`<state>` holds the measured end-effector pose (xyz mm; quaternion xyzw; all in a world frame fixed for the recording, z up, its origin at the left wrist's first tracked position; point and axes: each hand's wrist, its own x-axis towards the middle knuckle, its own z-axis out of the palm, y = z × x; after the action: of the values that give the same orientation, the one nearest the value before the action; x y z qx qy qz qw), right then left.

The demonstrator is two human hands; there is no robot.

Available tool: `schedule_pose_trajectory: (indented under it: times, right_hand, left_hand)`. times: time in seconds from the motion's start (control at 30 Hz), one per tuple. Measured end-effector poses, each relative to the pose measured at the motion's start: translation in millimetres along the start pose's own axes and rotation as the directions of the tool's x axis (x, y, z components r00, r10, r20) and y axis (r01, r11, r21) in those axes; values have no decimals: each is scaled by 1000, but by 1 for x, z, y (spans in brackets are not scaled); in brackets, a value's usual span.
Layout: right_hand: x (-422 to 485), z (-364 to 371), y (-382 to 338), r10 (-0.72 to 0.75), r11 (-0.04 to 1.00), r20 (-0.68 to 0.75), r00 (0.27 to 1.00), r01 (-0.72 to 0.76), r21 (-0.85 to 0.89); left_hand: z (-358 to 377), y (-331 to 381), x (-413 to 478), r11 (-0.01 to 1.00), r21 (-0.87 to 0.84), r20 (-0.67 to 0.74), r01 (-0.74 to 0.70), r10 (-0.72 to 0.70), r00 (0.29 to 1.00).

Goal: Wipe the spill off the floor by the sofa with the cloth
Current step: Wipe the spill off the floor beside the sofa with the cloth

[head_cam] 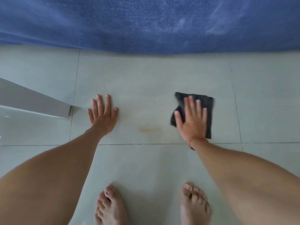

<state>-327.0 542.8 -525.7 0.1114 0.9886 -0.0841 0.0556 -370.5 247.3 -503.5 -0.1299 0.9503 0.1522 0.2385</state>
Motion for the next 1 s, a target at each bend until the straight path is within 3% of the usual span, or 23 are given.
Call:
schedule_pose_trajectory:
  times: [0.1,0.23,0.47,0.6,0.67,0.73,0.8,0.87,1.0]
  right_hand:
    - [6,-1,4,142,990,32,989,-142,-13]
    - [2,6,-36,136,991,6,991,-136,-3]
    - [-48,22,-156,-252,958,23,967,246,150]
    - [-43,20,-119,-512,857,78,855,502,115]
    - [-26,15,-83,-556,831,73,828,555,40]
    - [-5,10,-49,-421,907,52,906,421,9]
    - [9,5,-28,-171,985,40,985,170,11]
    - [14,5,-30,1,1000,18,1000,-2,15]
    - [-2,10,-71,108,993,-2,994,-108,49]
  left_hand:
    - [3,-2,1,1000,10,-3,-8,8,1000]
    - [3,-2,2,1000,23,1,-11,11,1000]
    - [-1,-1,4,999,48,65,5,-8,998]
    - [-2,-1,3,999,46,68,4,-7,998]
    - [-2,-2,3,999,37,64,-5,3,998]
    - [-1,-4,3,1000,18,55,-11,10,998]
    - [0,-5,3,1000,3,49,-12,11,999]
    - [1,-5,3,1000,4,47,-14,14,999]
    - [1,-4,3,1000,21,37,-17,17,999]
